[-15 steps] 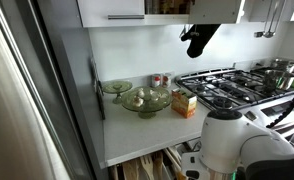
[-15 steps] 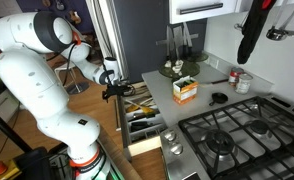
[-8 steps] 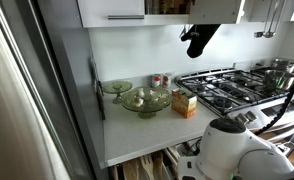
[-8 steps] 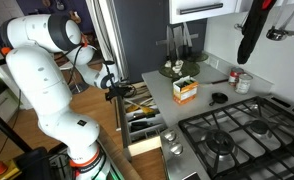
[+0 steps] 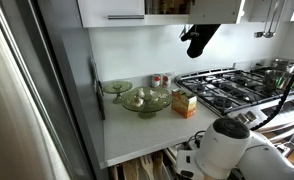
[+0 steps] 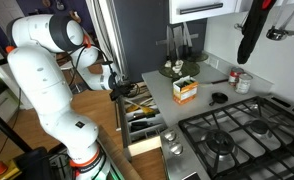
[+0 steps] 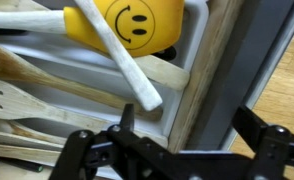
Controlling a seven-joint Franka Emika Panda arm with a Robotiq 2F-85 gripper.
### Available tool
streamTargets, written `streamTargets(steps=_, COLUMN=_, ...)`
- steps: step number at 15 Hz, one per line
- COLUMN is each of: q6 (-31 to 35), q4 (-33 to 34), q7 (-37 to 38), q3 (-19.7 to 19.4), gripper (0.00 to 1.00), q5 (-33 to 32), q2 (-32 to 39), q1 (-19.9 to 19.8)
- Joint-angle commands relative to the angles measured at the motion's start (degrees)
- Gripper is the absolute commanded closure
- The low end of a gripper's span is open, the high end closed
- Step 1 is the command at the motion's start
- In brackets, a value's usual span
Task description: Take the green thing out of the box and put it into the drawer then close it
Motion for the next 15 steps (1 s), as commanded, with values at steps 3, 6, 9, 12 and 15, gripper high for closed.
streamTargets(steps=3, q6=0.82, q4=0.76, q7=14.36, q3=-1.96, gripper=0.00, q5=-11.92, q2=1.22, q1=0.22)
streamTargets(steps=6, q6=0.07, q4=1.33, q7=20.99, q3=-3.08, gripper=0.00, q5=-18.72, q2=0.76, q1=0.22)
streamTargets(steps=9, q6=-1.26, q4=2.46, q7=27.61, q3=-4.27, gripper=0.00, q5=-26.91, q2=0.56, q1=0.14)
streamTargets(steps=12, q6=-1.67, q4=4.09, q7=32.97, q3=-5.40, gripper=0.00, q5=-33.62, q2=1.64, q1=0.03)
streamTargets(steps=15, q6=-2.68, q4=6.05, q7=36.99, q3=-6.75, gripper=0.00, q5=-39.28, q2=2.42, q1=-0.06)
